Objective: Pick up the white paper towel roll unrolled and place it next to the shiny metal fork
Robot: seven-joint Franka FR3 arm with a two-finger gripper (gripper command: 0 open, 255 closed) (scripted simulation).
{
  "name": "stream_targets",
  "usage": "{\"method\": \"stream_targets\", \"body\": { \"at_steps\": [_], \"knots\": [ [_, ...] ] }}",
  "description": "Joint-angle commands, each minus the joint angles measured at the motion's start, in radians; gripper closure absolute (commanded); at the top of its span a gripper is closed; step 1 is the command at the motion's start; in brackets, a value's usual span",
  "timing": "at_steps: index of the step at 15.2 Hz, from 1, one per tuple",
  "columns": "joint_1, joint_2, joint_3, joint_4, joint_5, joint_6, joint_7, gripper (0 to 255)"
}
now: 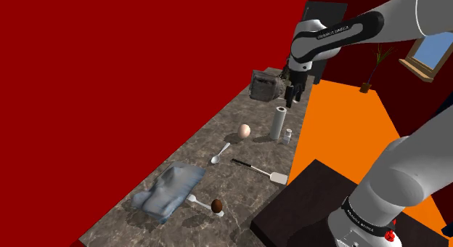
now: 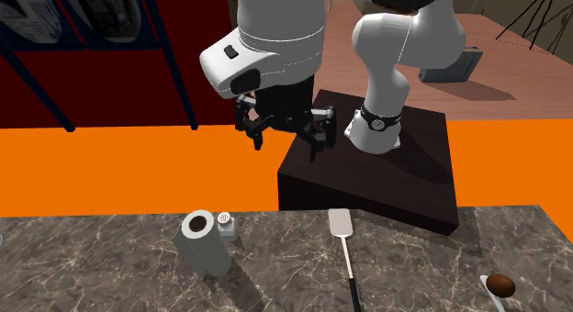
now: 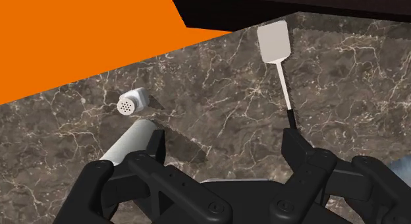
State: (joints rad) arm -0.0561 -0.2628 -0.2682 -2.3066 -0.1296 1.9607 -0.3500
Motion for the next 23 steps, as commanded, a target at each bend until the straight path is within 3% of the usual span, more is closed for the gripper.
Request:
{"method": "stream_targets", "body": {
  "at_steps": [1,9,16,23],
  "knots": [
    [-0.005,0.078,-0.028,0.041,0.020,0.043,-0.044,0],
    [-0.045,0.391,-0.089,0.243,0.168,0.153,-0.222,0],
    [-0.131,0.671,-0.074,0.495,0.312,0.167,-0.354,0],
    [-0.138,0.717,-0.060,0.461,0.334,0.244,-0.368,0]
  ]
}}
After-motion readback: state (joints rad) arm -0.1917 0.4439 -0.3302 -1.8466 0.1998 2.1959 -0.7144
